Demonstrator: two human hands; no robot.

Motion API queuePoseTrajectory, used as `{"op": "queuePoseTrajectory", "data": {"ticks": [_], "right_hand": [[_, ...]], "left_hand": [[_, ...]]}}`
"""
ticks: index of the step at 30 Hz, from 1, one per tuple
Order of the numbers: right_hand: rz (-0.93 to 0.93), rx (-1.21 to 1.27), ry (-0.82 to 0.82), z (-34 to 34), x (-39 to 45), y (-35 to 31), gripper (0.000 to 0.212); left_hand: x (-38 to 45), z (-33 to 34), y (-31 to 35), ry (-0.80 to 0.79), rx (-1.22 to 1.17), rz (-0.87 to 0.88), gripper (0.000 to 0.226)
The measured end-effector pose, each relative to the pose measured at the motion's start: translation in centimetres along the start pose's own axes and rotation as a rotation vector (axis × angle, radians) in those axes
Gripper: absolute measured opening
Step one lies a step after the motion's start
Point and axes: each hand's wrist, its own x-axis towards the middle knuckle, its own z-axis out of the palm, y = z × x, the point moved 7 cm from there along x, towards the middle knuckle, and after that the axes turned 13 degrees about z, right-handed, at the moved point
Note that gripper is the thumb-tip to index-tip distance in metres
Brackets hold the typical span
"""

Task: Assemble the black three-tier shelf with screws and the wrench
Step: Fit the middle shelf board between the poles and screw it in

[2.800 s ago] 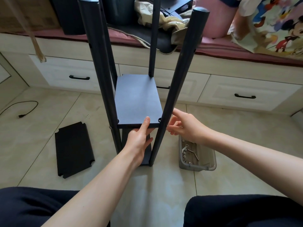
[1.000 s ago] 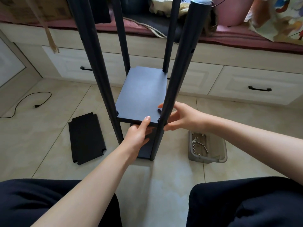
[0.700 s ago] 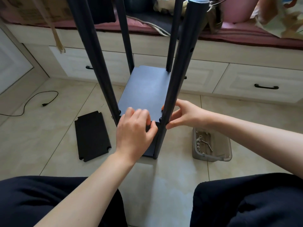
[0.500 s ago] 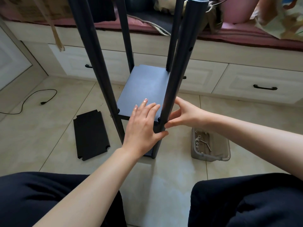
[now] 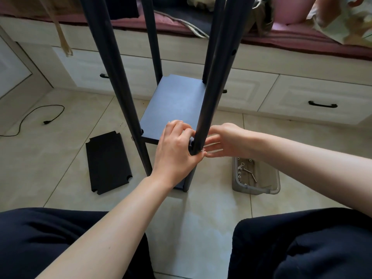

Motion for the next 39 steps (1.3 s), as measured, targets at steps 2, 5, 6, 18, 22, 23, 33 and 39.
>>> {"op": "queuePoseTrajectory", "data": {"ticks": [2,5,6,18,22,23,33,39], "right_hand": [[-0.012,-0.004,0.012,0.8,0.5,-0.1,0.020],[-0.040,-0.014,0.078,1.2,1.0,-0.3,0.022],[-0.053,-0.007,0.095,1.1,1.2,-0.4,0.023],[-0.091,-0.099,0.073,0.9,1.1,-1.7,0.014],[-0.088,-0.091,0.050,0.6,1.1,-1.5,0.018],[-0.085,-0.086,0.048,0.6,1.1,-1.4,0.019],[-0.063,-0.094,-0.004,1.6,0.9,-1.2,0.016],[-0.051,-0.108,-0.026,1.5,1.0,-0.8,0.019]], "left_hand": [[0.0,0.0,-0.1,0.005,0.011,-0.024,0.042],[0.0,0.1,-0.1,-0.013,0.006,-0.036,0.041],[0.1,0.1,-0.2,-0.018,0.005,-0.035,0.040],[-0.4,-0.5,0.2,0.031,0.049,-0.027,0.038],[-0.3,-0.4,0.4,0.040,-0.018,-0.036,0.055],[-0.3,-0.3,0.2,0.029,-0.023,-0.049,0.059],[-0.9,0.4,-0.5,-0.091,0.140,-0.039,0.074],[-1.1,0.5,-0.6,-0.128,0.202,-0.035,0.068]]}}
